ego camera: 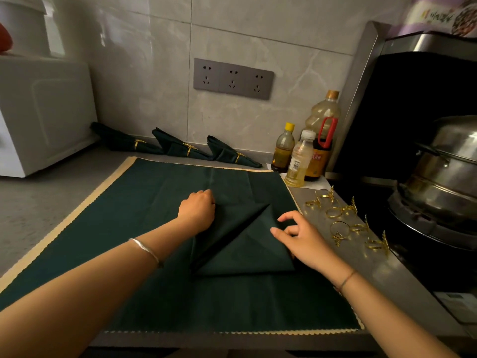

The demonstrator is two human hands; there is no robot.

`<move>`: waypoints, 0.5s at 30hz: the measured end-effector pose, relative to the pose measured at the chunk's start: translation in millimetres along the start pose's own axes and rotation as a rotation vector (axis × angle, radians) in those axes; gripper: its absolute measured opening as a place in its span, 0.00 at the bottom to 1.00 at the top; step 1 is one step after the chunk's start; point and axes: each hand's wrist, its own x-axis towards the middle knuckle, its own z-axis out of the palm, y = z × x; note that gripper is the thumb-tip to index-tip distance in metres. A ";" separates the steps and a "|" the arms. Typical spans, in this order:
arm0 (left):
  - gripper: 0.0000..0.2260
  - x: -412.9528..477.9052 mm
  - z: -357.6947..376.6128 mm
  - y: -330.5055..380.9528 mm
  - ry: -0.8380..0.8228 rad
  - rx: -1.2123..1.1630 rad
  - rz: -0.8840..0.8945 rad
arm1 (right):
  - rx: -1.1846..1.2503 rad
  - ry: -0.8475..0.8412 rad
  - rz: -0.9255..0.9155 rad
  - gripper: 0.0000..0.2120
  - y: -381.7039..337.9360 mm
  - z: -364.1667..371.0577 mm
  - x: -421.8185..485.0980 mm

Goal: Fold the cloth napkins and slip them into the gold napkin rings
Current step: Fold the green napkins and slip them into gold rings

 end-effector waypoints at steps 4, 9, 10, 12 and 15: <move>0.24 -24.6 1.2 4.4 -0.007 -0.093 0.075 | 0.001 0.091 0.051 0.10 2.9 2.3 21.5; 0.28 -69.0 5.6 12.9 -0.121 -0.024 0.139 | 0.006 0.165 0.058 0.14 1.1 14.9 43.0; 0.29 -74.9 7.1 14.2 -0.149 -0.034 0.127 | 0.030 0.199 0.049 0.14 0.8 17.7 44.8; 0.30 -81.3 11.4 17.6 -0.182 -0.060 0.098 | 0.054 0.288 0.025 0.13 0.2 21.7 45.8; 0.33 -84.3 19.7 19.9 -0.199 -0.032 0.078 | 0.008 0.377 -0.019 0.13 1.2 28.6 41.4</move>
